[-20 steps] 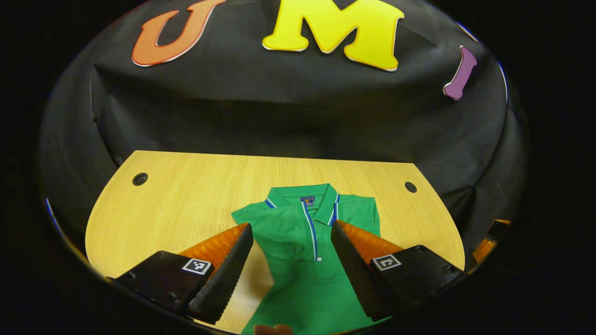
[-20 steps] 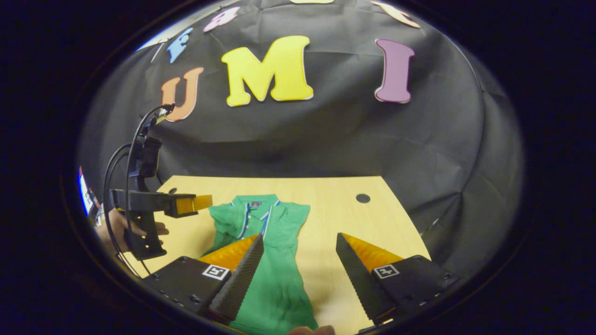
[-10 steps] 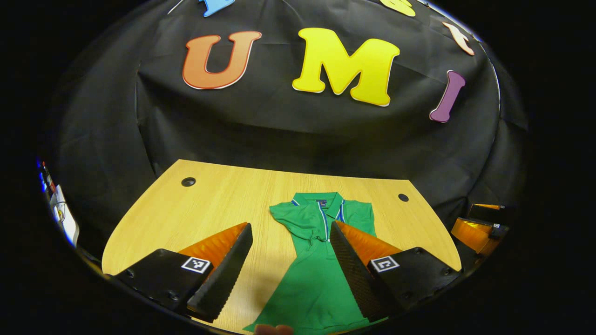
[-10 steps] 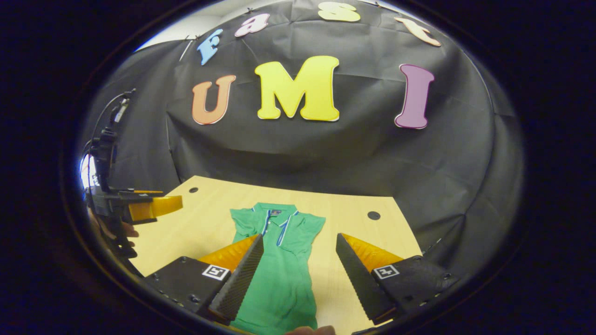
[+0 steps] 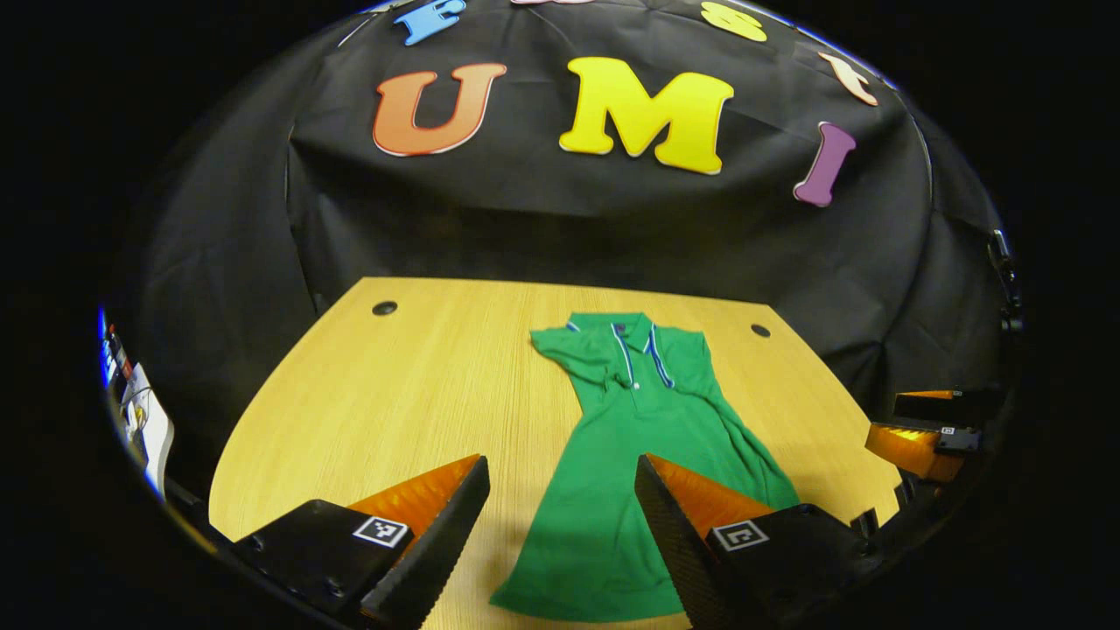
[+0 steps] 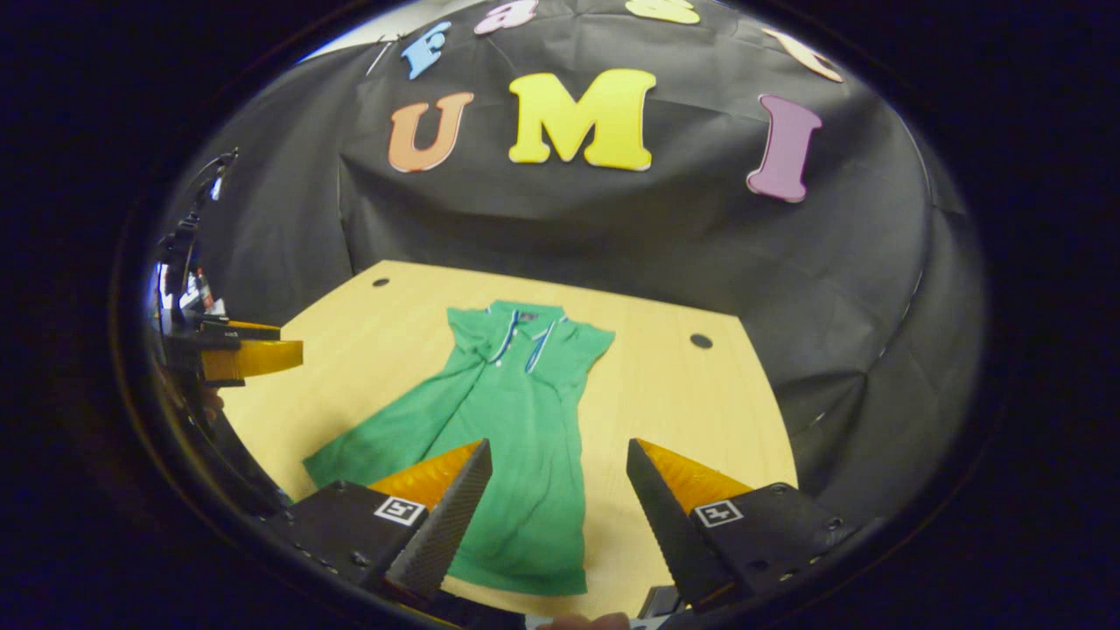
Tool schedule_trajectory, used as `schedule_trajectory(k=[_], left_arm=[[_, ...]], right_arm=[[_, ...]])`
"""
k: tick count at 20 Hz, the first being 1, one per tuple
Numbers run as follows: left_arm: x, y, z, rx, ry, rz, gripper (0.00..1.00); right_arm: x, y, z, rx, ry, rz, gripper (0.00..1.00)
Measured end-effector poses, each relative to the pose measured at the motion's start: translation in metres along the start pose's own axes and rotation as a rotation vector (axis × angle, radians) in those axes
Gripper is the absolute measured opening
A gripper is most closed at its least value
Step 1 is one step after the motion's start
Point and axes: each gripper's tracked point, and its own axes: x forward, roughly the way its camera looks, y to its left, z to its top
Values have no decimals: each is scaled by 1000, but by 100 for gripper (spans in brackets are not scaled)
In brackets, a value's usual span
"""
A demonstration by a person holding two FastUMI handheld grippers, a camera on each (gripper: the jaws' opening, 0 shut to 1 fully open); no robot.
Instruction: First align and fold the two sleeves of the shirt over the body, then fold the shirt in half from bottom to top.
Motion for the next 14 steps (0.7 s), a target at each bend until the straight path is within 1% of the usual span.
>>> schedule_trajectory(k=[2, 4, 7, 8, 11, 14], left_arm=[[1, 4, -43, -4, 94, -8, 100], [4, 2, -87, -51, 197, -35, 100], [7, 11, -134, -74, 328, -16, 100], [4, 15, -146, -76, 364, -5, 100], [0, 22, -161, -77, 413, 10, 100], [4, 21, -172, -65, 442, -8, 100]], right_arm=[[6, -4, -36, 2, 77, -11, 96], [17, -8, -78, 10, 178, -20, 95], [29, -11, -135, 11, 329, -32, 97], [34, -12, -146, 9, 359, -33, 96], [36, -12, -168, 4, 422, -34, 96], [32, -13, -182, 1, 458, -35, 96]])
